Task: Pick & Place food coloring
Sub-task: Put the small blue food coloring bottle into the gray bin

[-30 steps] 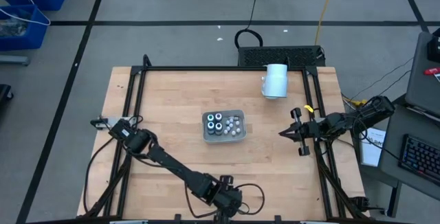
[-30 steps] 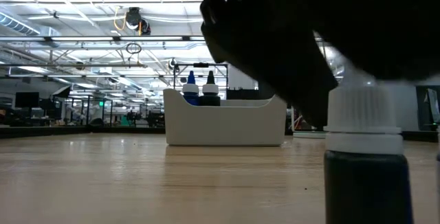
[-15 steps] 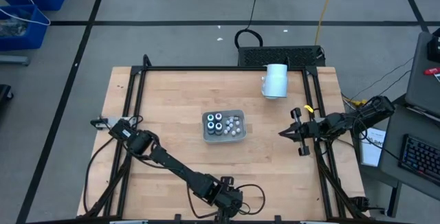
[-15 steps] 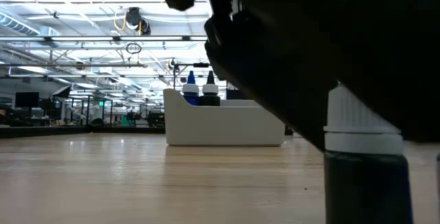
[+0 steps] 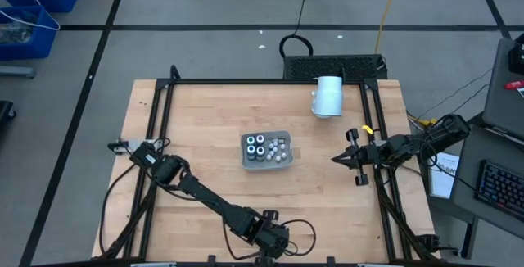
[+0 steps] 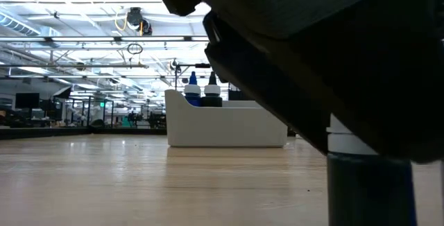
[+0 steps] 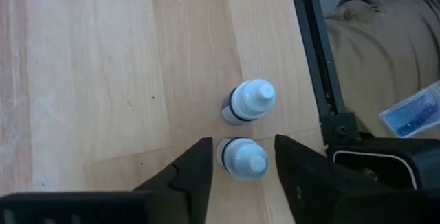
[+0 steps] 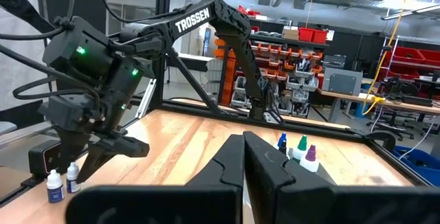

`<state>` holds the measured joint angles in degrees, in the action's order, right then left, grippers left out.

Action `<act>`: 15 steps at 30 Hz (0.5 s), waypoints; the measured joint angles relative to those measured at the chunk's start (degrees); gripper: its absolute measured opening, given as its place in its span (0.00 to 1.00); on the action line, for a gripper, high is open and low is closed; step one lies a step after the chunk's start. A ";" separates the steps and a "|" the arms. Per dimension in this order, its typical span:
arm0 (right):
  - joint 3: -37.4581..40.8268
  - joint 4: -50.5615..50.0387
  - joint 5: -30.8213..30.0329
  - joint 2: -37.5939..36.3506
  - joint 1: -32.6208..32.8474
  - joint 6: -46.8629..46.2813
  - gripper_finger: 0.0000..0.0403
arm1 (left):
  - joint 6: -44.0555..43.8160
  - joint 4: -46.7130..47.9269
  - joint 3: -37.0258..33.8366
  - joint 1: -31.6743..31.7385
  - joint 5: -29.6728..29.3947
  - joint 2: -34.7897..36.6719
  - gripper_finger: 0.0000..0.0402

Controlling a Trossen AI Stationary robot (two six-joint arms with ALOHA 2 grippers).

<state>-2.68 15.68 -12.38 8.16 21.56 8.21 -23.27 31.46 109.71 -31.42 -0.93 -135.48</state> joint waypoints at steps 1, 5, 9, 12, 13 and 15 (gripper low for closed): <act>0.00 0.00 0.00 0.00 0.00 0.00 0.00 | 0.00 0.05 0.00 0.00 0.02 0.00 0.37; 0.00 0.00 0.00 0.00 0.00 0.00 0.00 | 0.00 0.05 0.00 0.13 1.40 0.00 0.27; 0.00 0.00 0.00 0.00 0.00 -0.02 0.00 | 1.19 0.23 0.00 0.61 3.25 0.07 0.18; 0.00 -0.10 -0.02 0.00 0.00 0.00 0.00 | 2.92 2.11 0.11 1.12 3.79 0.27 0.16; 0.00 -0.13 -0.02 0.00 0.00 -0.02 0.00 | 3.67 3.48 0.11 1.31 3.74 0.69 0.16; 0.00 -0.13 -0.02 -0.02 0.00 -0.02 0.00 | 5.14 6.50 0.09 1.79 2.83 1.76 0.16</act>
<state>-2.68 15.55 -12.40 8.14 21.56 8.19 -18.12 37.96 109.80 -29.62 1.90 -133.72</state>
